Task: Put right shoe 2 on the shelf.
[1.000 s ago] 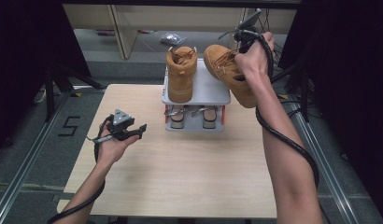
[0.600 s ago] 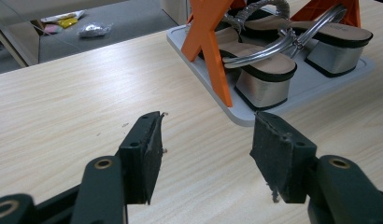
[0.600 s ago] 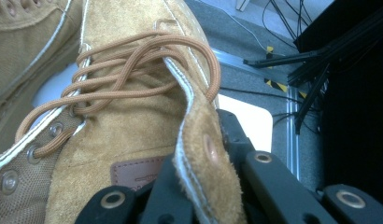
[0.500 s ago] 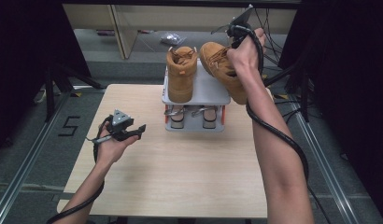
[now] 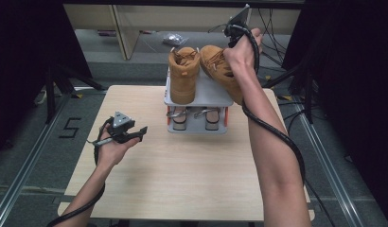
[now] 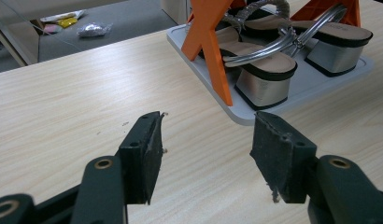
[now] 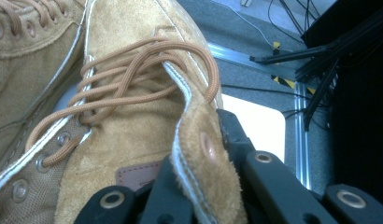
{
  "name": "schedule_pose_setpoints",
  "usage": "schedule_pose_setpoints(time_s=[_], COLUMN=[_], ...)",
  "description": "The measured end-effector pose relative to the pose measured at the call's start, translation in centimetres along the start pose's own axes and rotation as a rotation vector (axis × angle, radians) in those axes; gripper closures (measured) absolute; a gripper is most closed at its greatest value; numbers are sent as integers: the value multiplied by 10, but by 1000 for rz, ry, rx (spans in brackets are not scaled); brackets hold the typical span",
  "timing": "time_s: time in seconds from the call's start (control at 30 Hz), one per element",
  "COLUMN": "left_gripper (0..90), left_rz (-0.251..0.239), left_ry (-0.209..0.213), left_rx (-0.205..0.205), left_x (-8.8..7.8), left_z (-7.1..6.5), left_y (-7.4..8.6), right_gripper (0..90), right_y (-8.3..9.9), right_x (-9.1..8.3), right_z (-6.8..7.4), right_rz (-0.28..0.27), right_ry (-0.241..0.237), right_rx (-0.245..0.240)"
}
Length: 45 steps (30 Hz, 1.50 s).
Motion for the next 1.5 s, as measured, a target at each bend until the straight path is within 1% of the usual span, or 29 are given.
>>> schedule_pose_setpoints(time_s=[0.1,0.17,0.23,0.27,0.33,0.4,0.43,0.5,0.53,0.57,0.6,0.63,0.67,0.7,0.73,0.8,0.83,0.87,0.9,0.97,1.0,1.1,1.23,1.27,1.3,1.37,1.4,1.43,1.5], left_gripper=[422,422,422,422,422,421,421,421,421,421,421,421,421,421,421,421,421,421,421,420,420,420,420,420,420,420,420,420,420], left_rz=[-1,-1,-1,-2,-4,-6,-5,0,0,5,0,0,-2,-2,1,1,2,2,2,0,1,2,2,3,3,0,-2,-3,-1], left_ry=[2,2,3,4,3,4,0,-1,-1,0,3,3,5,5,6,6,11,11,10,10,10,12,13,14,14,14,12,11,12], left_rx=[0,1,1,-1,1,-7,-6,-8,-8,-4,-9,-9,-9,-9,-8,-9,-6,-6,-3,-5,-4,-3,-3,-3,-3,-1,-3,-5,-5], left_x=[0,0,0,0,-1,-1,-1,0,0,-1,0,0,1,1,1,2,2,2,2,3,3,4,4,4,4,3,2,2,2], left_z=[0,0,0,-1,0,0,1,2,2,2,0,0,-2,-2,-2,-3,-4,-4,-5,-5,-5,-6,-7,-7,-7,-7,-5,-5,-5], left_y=[0,0,0,0,0,1,1,3,3,4,4,4,4,4,4,4,4,4,3,3,3,2,2,3,3,3,3,3,3], right_gripper=[851,850,847,843,841,836,836,824,824,815,810,810,796,796,780,774,758,758,740,731,727,691,683,648,648,633,623,618,613], right_y=[-2,-2,-2,-3,-3,-4,-4,-4,-4,-4,-3,-3,-2,-2,-1,0,1,1,3,4,6,8,8,8,8,8,9,10,10], right_x=[3,3,5,6,7,10,10,12,12,14,16,16,19,19,21,23,25,25,29,31,34,36,36,35,35,36,36,36,37], right_z=[1,0,1,0,1,1,1,-1,-1,-4,-6,-6,-12,-12,-17,-19,-23,-23,-27,-29,-32,-35,-35,-34,-34,-35,-37,-37,-38], right_rz=[4,5,5,2,1,-5,-5,-4,-4,-11,-12,-12,-24,-24,-36,-47,-55,-55,-65,-70,-74,-81,-81,-79,-79,-77,-88,-84,-87], right_ry=[-8,-3,-13,-27,-29,-42,-42,-57,-57,-73,-84,-84,-102,-102,-110,-116,-122,-122,-118,-120,-113,-111,-112,-110,-110,-100,-93,-91,-91], right_rx=[7,5,-3,-16,-19,-51,-51,-73,-73,-74,-66,-66,-48,-48,-37,-33,-20,-20,-15,-13,-23,-11,-9,-9,-9,-11,-10,-2,0])
Point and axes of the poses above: each handheld gripper's, and its own axes: x roughly forward along the jaws, y roughly out of its underside, z roughly to its left, the point moved 4 cm from there along x, roughly forward along the jaws, and after that the axes turned 3 degrees about -z, right-handed, at the moved point
